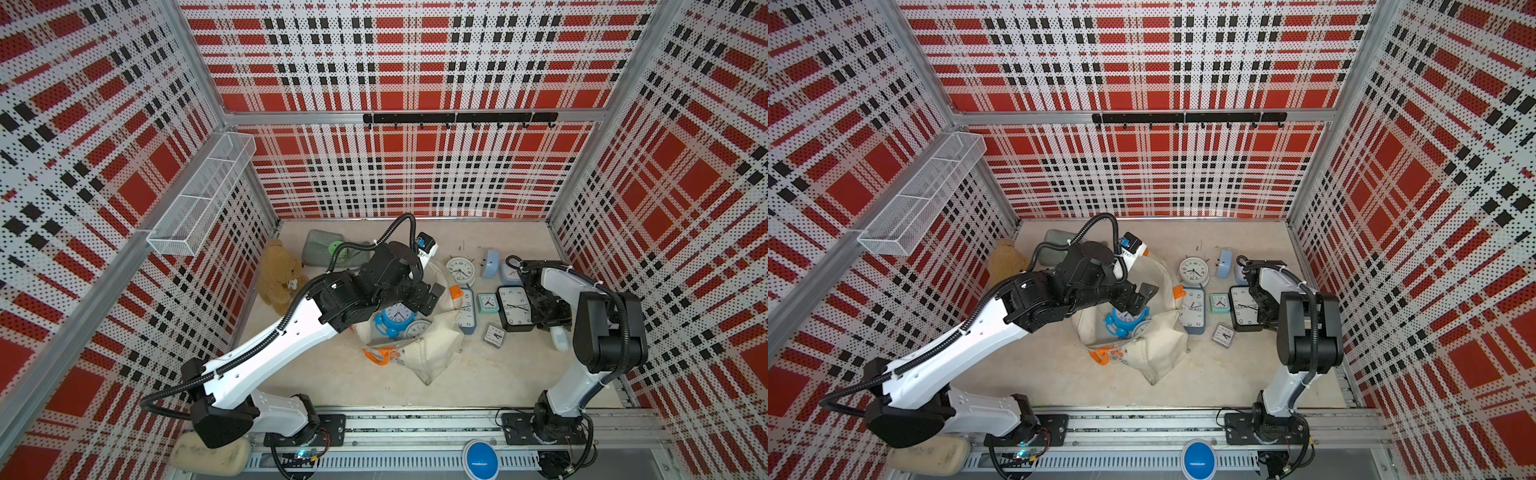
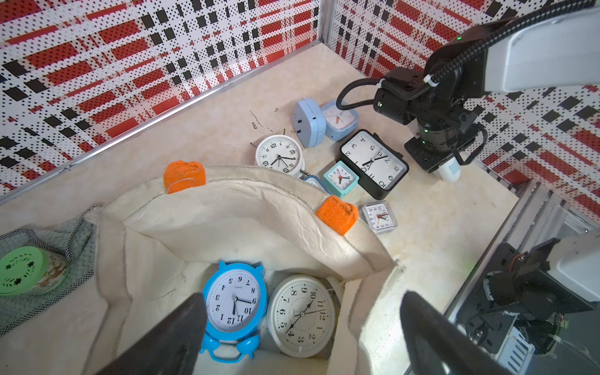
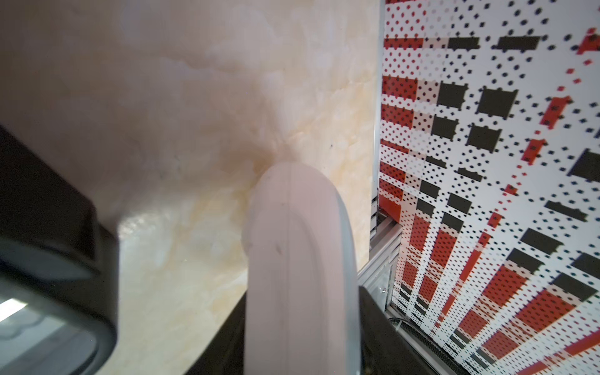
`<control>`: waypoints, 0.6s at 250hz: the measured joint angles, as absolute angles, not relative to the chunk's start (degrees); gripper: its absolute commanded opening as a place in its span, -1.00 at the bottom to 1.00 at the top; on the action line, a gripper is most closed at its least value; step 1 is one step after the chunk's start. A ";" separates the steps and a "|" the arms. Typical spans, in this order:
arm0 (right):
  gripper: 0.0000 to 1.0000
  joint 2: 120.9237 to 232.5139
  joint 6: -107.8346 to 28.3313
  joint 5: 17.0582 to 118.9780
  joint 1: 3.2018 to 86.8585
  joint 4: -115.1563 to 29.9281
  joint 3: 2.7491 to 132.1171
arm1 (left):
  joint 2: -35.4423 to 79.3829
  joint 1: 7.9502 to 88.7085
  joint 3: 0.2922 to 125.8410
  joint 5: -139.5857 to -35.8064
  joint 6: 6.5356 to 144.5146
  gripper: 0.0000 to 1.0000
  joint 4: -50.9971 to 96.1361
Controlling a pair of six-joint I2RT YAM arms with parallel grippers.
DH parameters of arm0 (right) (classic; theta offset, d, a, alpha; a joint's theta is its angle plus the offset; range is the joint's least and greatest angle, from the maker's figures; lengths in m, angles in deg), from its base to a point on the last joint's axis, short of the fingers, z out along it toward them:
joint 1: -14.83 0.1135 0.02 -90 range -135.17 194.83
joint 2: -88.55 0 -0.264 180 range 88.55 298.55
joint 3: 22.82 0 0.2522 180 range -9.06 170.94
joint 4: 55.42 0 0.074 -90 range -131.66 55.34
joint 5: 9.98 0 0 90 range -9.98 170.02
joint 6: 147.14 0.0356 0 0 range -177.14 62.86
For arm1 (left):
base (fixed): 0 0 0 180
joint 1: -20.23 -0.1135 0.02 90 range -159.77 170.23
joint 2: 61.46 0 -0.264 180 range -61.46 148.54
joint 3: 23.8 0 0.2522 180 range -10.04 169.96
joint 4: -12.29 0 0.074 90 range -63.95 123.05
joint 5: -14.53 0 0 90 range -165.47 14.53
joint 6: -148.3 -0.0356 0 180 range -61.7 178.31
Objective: Take the alarm clock out of the canvas bag
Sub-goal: Place the alarm at the center of the board.
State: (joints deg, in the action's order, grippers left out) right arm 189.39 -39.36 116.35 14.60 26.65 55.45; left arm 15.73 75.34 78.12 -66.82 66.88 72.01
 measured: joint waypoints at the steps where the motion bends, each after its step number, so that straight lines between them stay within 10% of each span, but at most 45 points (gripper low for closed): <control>1: 0.05 189.46 -39.36 116.33 14.62 26.65 55.45 | 15.73 75.34 78.12 -66.80 66.88 0.91 72.01; 150: 0.59 190.83 -41.21 113.21 17.40 26.93 56.11 | 15.18 74.53 81.20 -64.55 65.57 0.93 75.63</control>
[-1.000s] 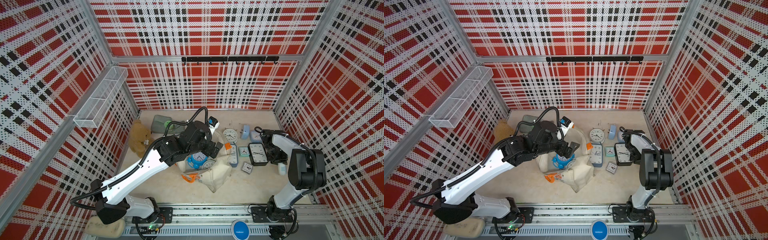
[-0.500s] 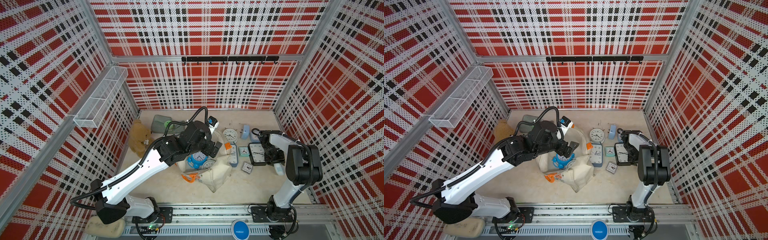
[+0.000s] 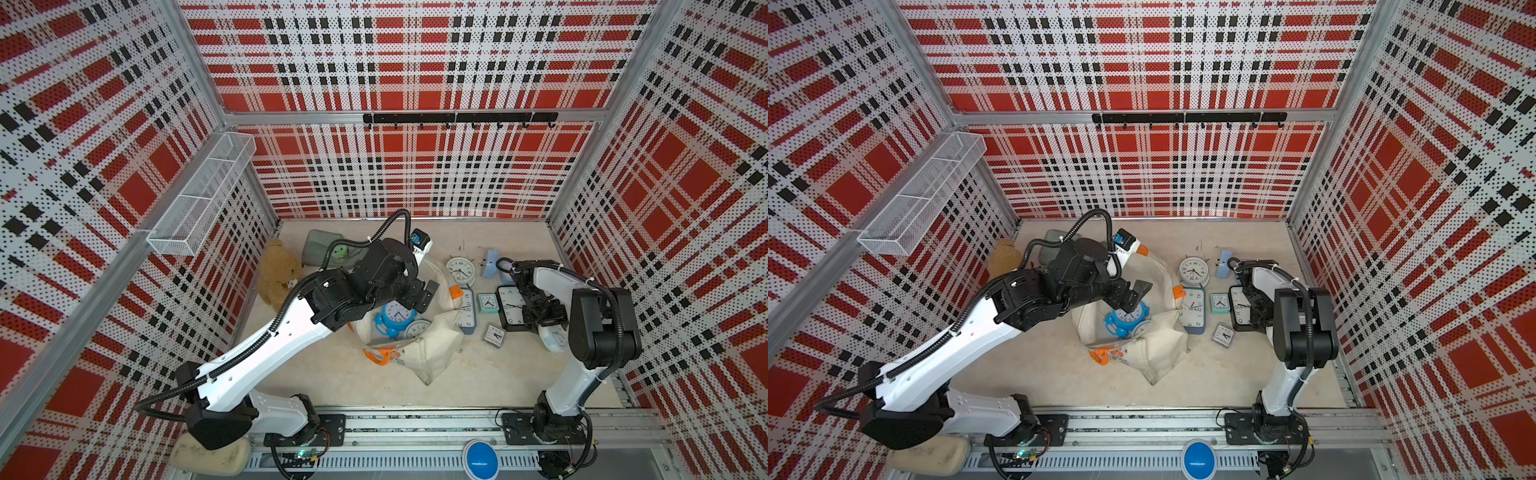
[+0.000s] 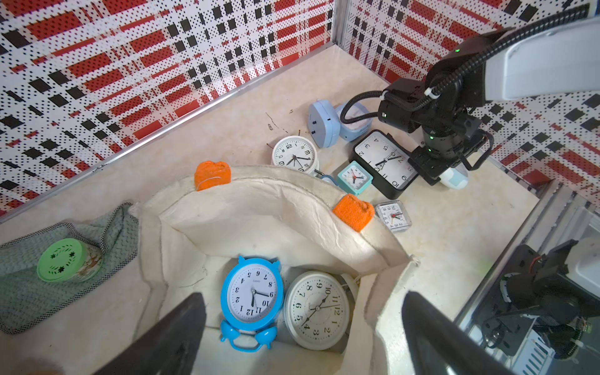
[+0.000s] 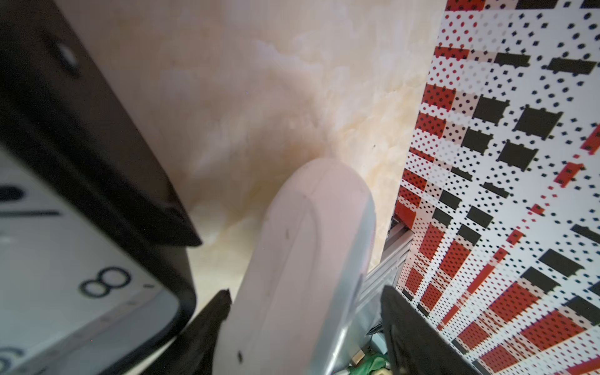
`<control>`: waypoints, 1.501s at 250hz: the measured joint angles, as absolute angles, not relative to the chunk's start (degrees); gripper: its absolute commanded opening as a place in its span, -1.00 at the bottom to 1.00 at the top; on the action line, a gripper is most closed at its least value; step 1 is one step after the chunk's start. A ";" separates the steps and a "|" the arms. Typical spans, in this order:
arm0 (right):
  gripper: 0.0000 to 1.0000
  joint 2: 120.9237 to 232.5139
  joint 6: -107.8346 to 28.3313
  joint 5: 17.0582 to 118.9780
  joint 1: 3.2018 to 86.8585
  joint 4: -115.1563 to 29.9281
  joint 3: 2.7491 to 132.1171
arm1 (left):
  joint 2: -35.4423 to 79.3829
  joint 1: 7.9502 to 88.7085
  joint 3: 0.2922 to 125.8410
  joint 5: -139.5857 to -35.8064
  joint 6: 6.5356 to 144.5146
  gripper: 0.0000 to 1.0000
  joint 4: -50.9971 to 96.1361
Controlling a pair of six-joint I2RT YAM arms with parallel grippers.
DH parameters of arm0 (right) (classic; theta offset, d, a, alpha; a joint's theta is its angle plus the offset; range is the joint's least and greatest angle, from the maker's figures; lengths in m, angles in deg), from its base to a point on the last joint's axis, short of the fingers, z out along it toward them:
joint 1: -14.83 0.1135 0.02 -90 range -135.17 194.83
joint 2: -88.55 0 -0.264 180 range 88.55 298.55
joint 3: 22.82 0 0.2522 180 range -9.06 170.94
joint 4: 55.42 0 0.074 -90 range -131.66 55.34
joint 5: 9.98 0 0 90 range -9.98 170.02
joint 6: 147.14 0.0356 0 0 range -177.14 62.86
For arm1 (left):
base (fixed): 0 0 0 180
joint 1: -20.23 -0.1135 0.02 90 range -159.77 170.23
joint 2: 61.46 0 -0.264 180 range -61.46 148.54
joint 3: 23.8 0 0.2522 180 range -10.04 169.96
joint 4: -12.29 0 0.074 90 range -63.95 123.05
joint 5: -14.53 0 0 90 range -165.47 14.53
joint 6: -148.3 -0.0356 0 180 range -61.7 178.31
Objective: Take the alarm clock out of the canvas bag
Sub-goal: Place the alarm at the center of the board, then adjust the canvas bag at the center of the board.
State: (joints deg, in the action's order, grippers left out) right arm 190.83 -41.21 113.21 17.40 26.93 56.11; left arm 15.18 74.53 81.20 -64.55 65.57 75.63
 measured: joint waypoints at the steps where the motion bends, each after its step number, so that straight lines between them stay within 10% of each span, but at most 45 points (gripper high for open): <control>1: 0.59 190.83 -41.21 113.21 17.40 26.93 56.11 | 15.18 74.53 81.25 -64.53 65.55 0.94 75.66; 175: 0.98 180.10 -41.13 109.49 17.37 26.59 56.98 | 16.65 75.06 90.25 -61.34 65.97 0.99 81.93; 285: 0.83 160.30 -42.55 89.60 15.52 26.89 69.49 | 18.18 75.76 95.59 -57.38 69.73 0.99 87.81; 375: 0.49 154.07 -36.56 79.79 43.32 27.77 86.47 | 12.63 76.74 73.93 -64.92 87.84 0.71 88.99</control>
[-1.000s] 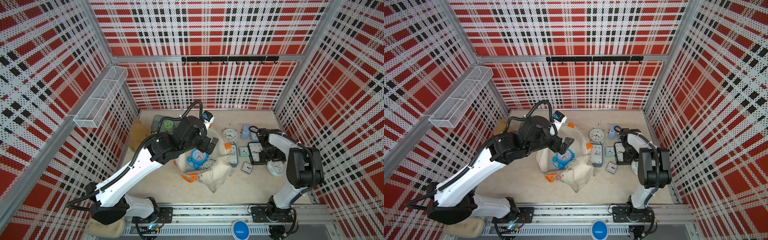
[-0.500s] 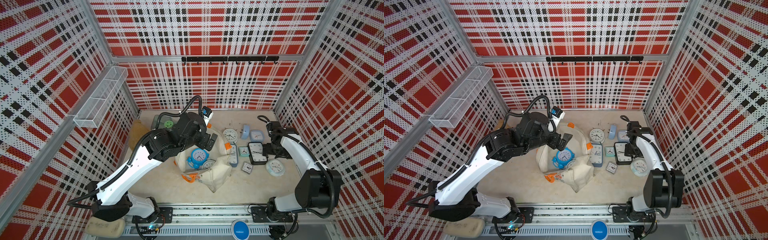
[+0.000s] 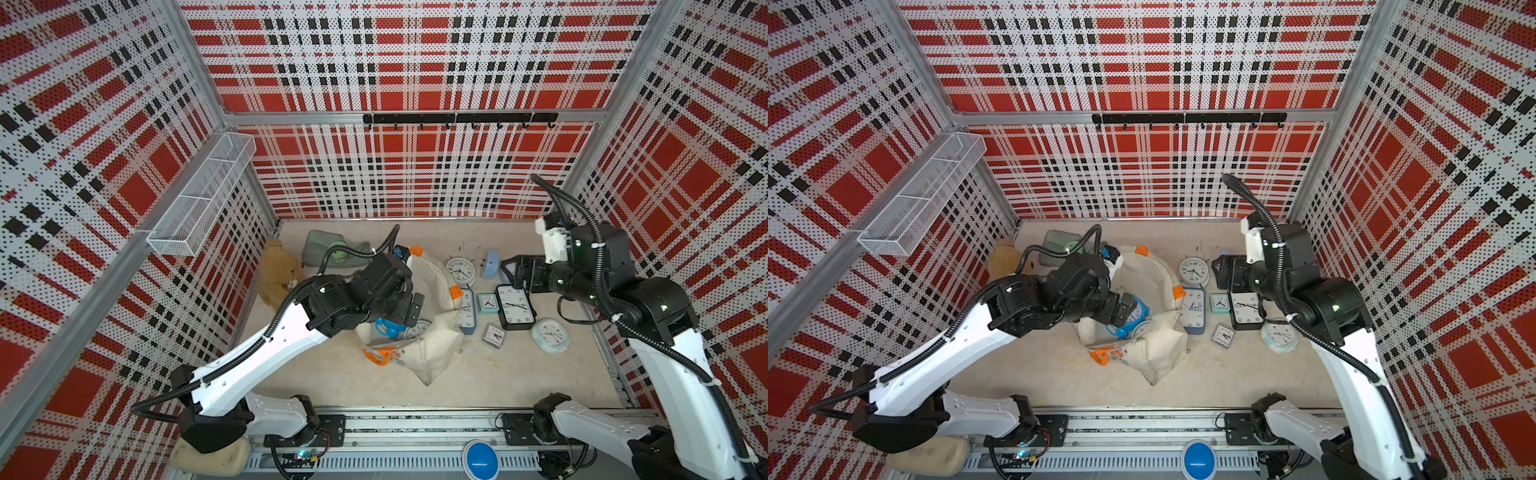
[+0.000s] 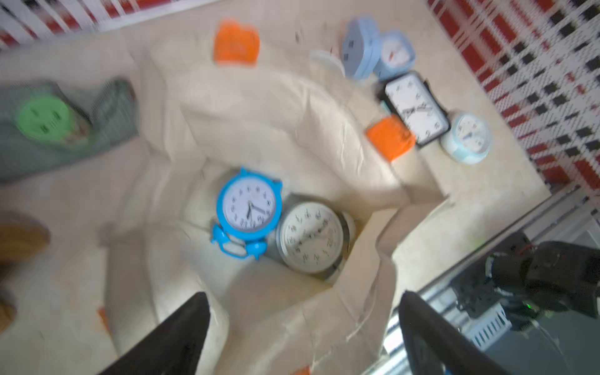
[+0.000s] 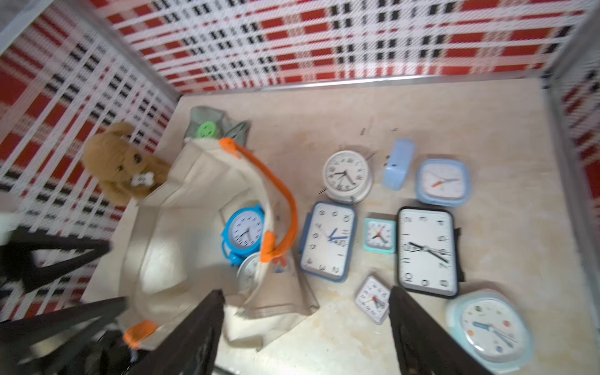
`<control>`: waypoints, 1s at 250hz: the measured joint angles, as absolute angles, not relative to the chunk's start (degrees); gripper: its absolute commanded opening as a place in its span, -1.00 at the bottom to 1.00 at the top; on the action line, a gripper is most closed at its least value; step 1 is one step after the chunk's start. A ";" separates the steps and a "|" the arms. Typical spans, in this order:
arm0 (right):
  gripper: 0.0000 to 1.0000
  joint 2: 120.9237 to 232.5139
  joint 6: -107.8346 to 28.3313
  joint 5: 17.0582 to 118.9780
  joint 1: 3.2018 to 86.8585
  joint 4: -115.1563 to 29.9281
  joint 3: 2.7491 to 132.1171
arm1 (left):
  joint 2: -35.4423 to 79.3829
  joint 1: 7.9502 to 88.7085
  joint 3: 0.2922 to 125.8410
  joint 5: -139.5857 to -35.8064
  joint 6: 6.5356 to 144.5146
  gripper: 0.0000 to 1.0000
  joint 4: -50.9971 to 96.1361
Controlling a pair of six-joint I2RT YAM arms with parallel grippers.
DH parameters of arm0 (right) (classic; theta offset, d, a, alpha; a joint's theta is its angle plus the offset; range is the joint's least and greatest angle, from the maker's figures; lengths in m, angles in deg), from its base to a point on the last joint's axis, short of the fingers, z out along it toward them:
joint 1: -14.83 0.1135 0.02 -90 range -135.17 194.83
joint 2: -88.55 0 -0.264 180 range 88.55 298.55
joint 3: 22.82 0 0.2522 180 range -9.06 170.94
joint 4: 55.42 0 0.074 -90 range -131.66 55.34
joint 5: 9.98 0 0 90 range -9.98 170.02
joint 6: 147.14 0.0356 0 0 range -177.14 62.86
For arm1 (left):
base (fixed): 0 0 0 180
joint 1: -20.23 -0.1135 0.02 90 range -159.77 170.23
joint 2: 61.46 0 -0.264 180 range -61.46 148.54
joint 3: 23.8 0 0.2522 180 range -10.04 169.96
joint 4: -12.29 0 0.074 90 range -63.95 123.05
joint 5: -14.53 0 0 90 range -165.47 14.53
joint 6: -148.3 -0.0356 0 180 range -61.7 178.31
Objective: Take the alarm clock out of the canvas bag
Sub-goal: Adjust the canvas bag at the center of the board.
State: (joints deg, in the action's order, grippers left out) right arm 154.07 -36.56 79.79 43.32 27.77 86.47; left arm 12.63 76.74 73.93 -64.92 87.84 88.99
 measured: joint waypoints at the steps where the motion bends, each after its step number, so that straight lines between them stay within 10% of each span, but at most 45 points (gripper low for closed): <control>1: 0.48 154.25 -36.38 79.85 43.58 27.85 86.49 | 12.58 76.74 73.58 -65.03 88.04 0.71 88.97; 122: 0.16 179.12 -17.91 82.21 63.60 31.35 87.56 | 8.14 81.62 51.76 -72.29 106.36 0.42 81.16; 250: 0.16 176.17 -9.13 78.15 65.22 23.74 65.75 | 1.50 81.90 46.47 -72.07 112.63 0.56 78.91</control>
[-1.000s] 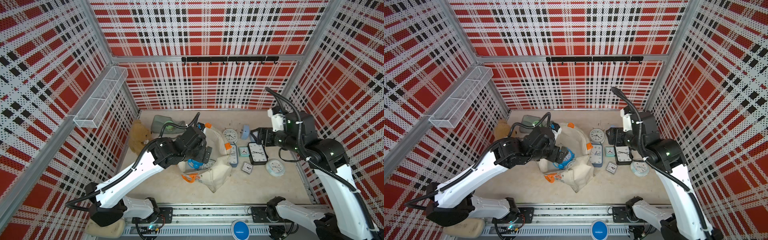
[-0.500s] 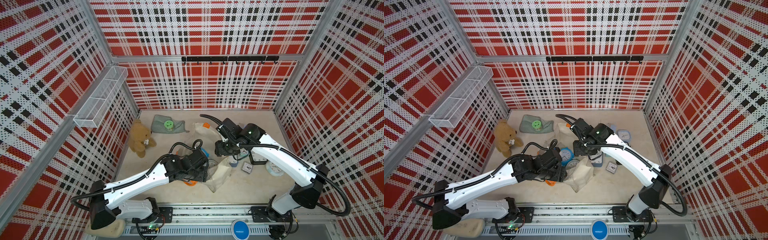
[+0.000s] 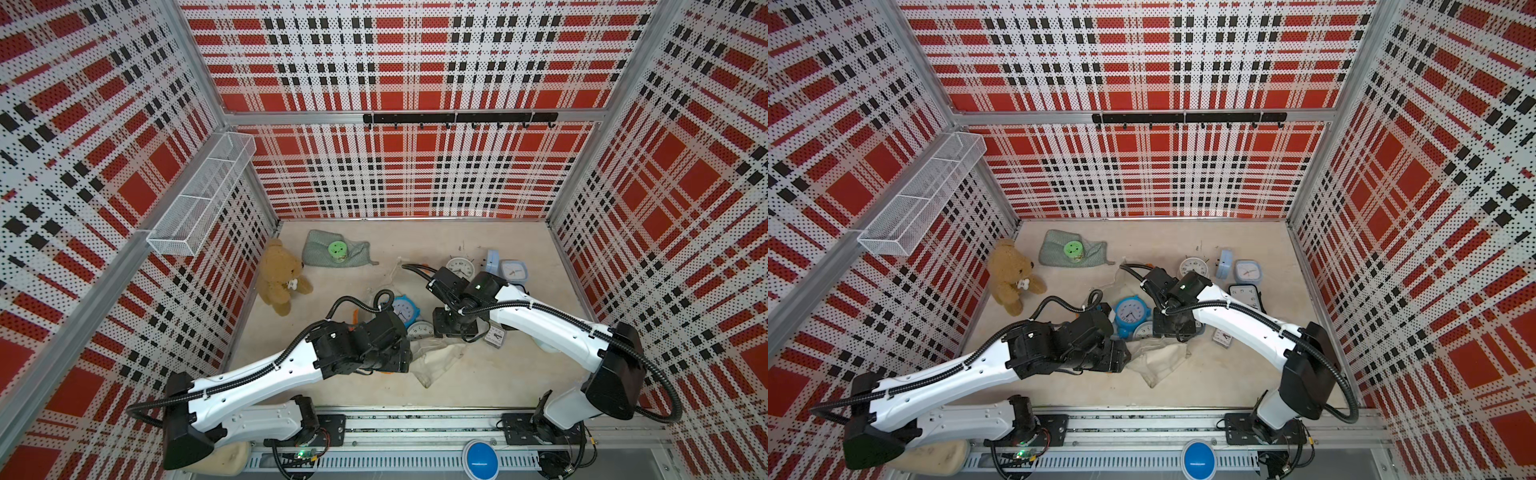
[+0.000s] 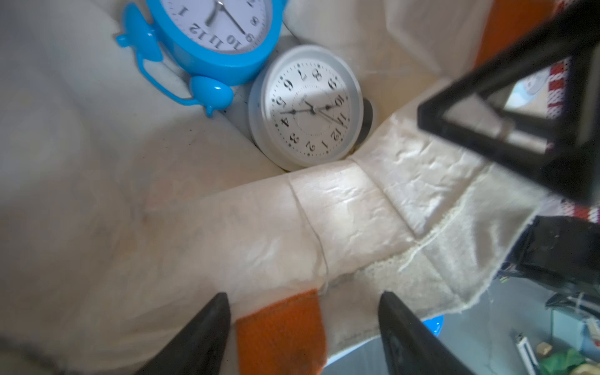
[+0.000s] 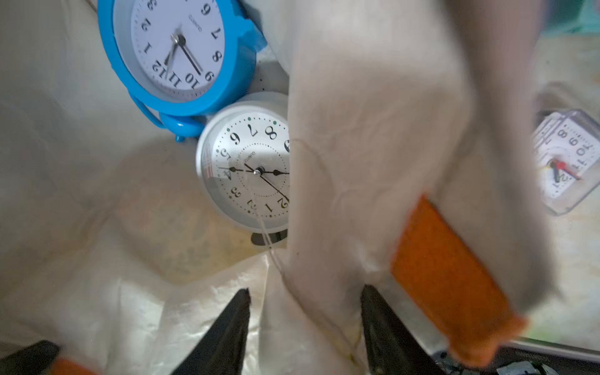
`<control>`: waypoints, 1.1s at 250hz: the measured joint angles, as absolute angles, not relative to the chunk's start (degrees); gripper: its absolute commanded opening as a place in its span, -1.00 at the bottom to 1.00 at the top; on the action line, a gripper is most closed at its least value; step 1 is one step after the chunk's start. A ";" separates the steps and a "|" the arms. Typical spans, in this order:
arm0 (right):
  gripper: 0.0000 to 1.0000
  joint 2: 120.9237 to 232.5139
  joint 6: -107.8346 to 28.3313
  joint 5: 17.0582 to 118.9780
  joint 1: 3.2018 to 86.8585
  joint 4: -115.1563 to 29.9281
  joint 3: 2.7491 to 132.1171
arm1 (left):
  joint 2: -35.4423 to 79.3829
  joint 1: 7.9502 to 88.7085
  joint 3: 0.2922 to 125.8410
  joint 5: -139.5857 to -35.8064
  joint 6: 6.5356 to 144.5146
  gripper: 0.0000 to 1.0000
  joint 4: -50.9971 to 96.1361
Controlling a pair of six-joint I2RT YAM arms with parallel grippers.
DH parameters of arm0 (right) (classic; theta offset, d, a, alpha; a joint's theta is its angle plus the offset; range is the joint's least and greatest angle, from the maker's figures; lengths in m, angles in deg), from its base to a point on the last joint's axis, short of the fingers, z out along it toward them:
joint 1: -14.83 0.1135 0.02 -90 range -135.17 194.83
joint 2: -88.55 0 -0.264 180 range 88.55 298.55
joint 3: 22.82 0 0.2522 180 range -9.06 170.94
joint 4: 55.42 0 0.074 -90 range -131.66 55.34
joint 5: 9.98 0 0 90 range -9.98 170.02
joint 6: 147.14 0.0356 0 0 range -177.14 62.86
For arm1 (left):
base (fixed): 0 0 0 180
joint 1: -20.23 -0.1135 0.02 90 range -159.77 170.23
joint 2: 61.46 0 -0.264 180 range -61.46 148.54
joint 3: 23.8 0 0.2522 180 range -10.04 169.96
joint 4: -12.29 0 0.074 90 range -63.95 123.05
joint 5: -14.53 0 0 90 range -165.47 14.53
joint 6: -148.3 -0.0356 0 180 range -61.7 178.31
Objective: Take the alarm clock out of the canvas bag
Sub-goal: Adjust the canvas bag at the center of the board.
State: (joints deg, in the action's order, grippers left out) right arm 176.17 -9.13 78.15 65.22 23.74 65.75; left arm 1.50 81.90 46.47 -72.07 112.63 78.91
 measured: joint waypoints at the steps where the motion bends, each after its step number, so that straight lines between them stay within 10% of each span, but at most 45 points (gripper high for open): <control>1: 0.17 176.08 -9.08 78.13 65.26 23.68 65.62 | 1.48 81.72 46.47 -72.07 112.65 0.56 78.89; 275: 0.41 158.03 1.23 81.36 70.49 5.21 45.03 | 26.11 69.94 53.38 -67.81 127.10 0.99 62.87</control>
State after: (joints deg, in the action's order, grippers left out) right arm 158.03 1.23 81.36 70.49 5.21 45.03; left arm 26.11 69.94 53.38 -67.81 127.10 62.87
